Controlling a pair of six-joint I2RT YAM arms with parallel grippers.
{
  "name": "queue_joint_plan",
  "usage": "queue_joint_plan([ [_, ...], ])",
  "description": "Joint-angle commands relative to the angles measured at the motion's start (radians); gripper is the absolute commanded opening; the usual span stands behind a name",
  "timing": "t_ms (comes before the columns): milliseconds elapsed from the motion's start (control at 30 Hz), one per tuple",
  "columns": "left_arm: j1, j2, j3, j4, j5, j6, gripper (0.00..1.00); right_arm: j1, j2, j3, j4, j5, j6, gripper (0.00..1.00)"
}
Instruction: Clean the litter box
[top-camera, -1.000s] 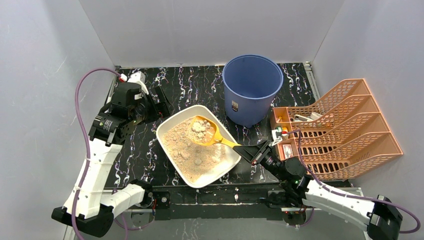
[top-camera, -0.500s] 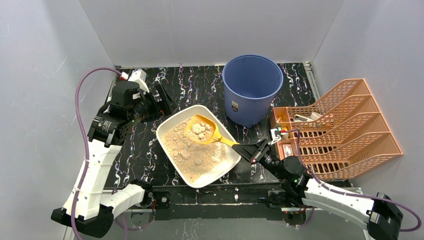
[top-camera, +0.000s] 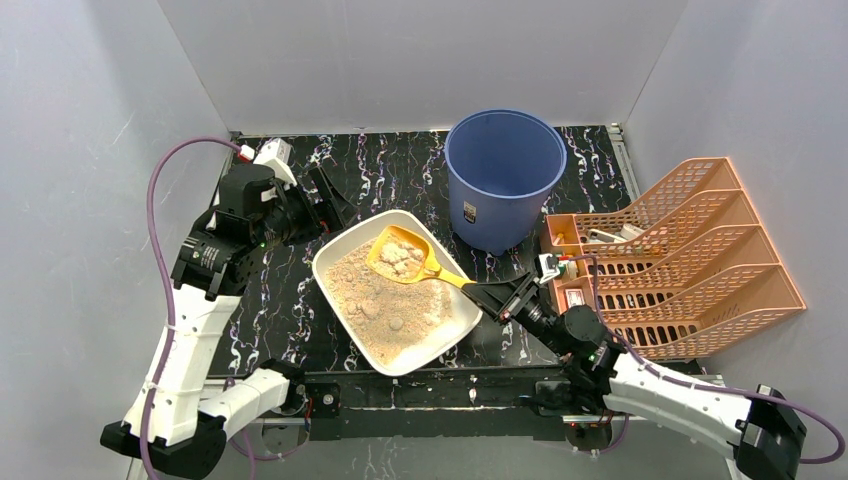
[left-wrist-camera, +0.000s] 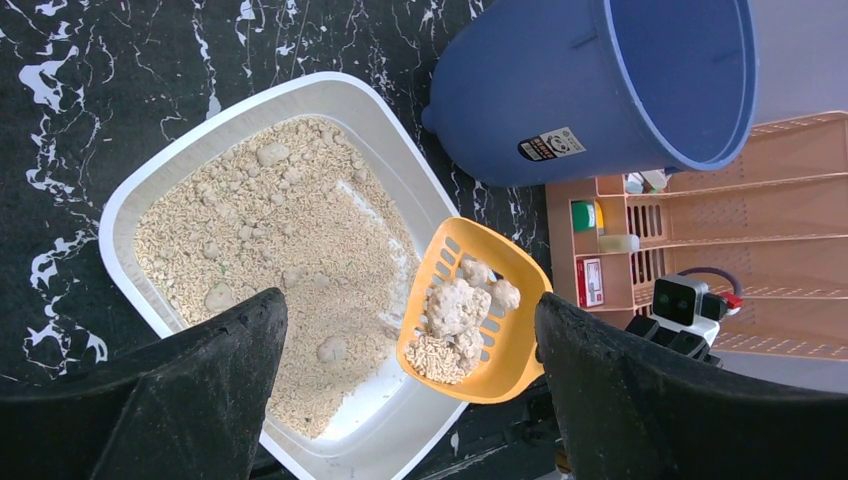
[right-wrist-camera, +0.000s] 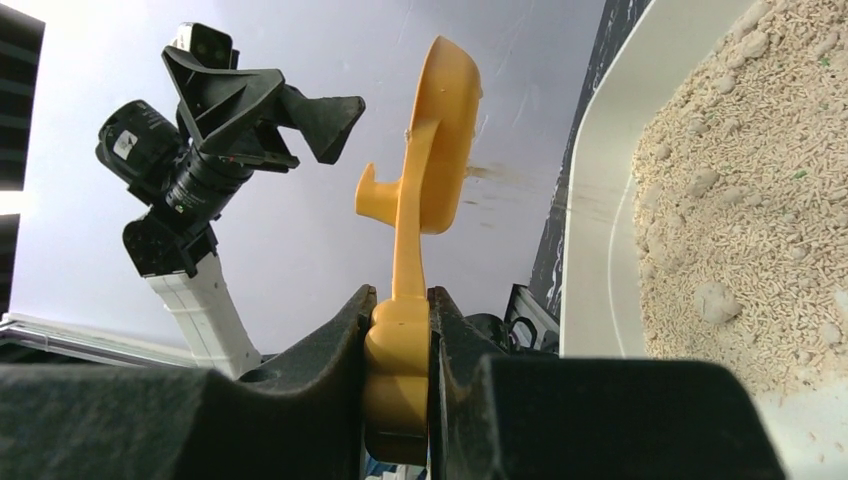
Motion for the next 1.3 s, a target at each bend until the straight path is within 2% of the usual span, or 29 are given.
queue_joint_plan([
  [0,-0.002,-0.024,-0.006,0.005,0.025,-0.008,0.92,-0.001,0.047,0.071,0.081,-0.075,0.032,0.01],
  [33,-0.002,-0.023,-0.005,0.003,0.026,-0.005,0.92,0.0,0.057,0.078,0.077,-0.079,0.024,0.01],
  [100,-0.002,-0.021,-0.003,0.0,0.027,-0.003,0.92,-0.001,-0.033,0.069,-0.05,0.058,0.084,0.01],
  [133,-0.002,-0.021,-0.003,0.002,0.028,-0.003,0.92,-0.002,-0.038,0.06,-0.034,0.077,0.088,0.01],
  [233,-0.002,-0.018,-0.003,0.004,0.033,-0.004,0.92,-0.003,0.061,0.114,0.017,-0.064,0.07,0.01],
  [267,-0.002,-0.015,-0.003,0.002,0.034,-0.003,0.91,-0.003,0.047,0.125,-0.017,-0.042,0.067,0.01],
  [300,-0.002,-0.018,-0.007,0.004,0.034,-0.004,0.92,-0.005,-0.025,0.124,-0.145,0.086,0.12,0.01],
  [333,-0.002,-0.019,-0.01,0.006,0.035,-0.007,0.91,-0.005,-0.014,0.111,-0.095,0.072,0.117,0.01],
  [367,-0.002,-0.02,-0.01,0.005,0.036,-0.007,0.92,-0.004,0.024,0.117,-0.041,0.013,0.114,0.01],
  [433,-0.002,-0.023,-0.009,0.001,0.032,-0.006,0.92,-0.005,0.078,0.157,-0.048,-0.078,0.089,0.01],
  [500,-0.002,-0.024,-0.013,0.001,0.028,-0.006,0.92,-0.01,-0.009,0.151,-0.197,0.061,0.13,0.01],
  [533,-0.002,-0.023,-0.014,0.002,0.029,-0.007,0.92,-0.01,-0.045,0.105,-0.151,0.11,0.153,0.01],
  [600,-0.002,-0.021,-0.006,-0.001,0.035,-0.008,0.92,-0.009,-0.015,0.107,-0.047,0.021,0.147,0.01],
  [667,-0.002,-0.019,-0.003,-0.006,0.03,-0.004,0.92,-0.009,0.04,0.172,-0.116,-0.038,0.107,0.01],
  [733,-0.002,-0.017,-0.006,-0.002,0.03,-0.003,0.92,-0.01,-0.014,0.179,-0.237,0.077,0.105,0.01],
  [767,-0.002,-0.015,-0.006,0.0,0.034,-0.004,0.92,-0.01,-0.036,0.147,-0.189,0.087,0.125,0.01],
  [833,-0.002,-0.013,0.0,-0.002,0.04,-0.006,0.92,-0.011,0.018,0.132,-0.056,-0.008,0.125,0.01],
  [900,-0.002,-0.019,0.001,-0.001,0.035,-0.007,0.92,-0.01,0.024,0.176,-0.139,-0.024,0.091,0.01],
  [967,-0.002,-0.02,-0.007,0.004,0.033,-0.006,0.92,-0.011,-0.049,0.169,-0.251,0.105,0.131,0.01],
  [1033,-0.002,-0.013,0.002,-0.002,0.04,-0.003,0.92,-0.011,-0.025,0.114,-0.071,0.053,0.145,0.01],
  [1100,-0.002,-0.011,0.006,-0.009,0.042,-0.003,0.92,-0.01,0.043,0.174,-0.097,-0.044,0.126,0.01],
  [1133,-0.002,-0.013,0.003,-0.004,0.04,-0.003,0.92,-0.011,0.036,0.188,-0.133,-0.027,0.107,0.01],
  [1167,-0.003,-0.015,-0.004,0.002,0.038,-0.003,0.92,-0.012,-0.001,0.186,-0.225,0.054,0.116,0.01],
  [1200,-0.002,-0.015,-0.008,0.006,0.039,-0.005,0.92,-0.012,-0.034,0.159,-0.219,0.112,0.145,0.01],
  [1267,-0.002,-0.007,-0.001,0.001,0.047,-0.005,0.92,-0.012,-0.015,0.127,-0.075,0.066,0.147,0.01],
])
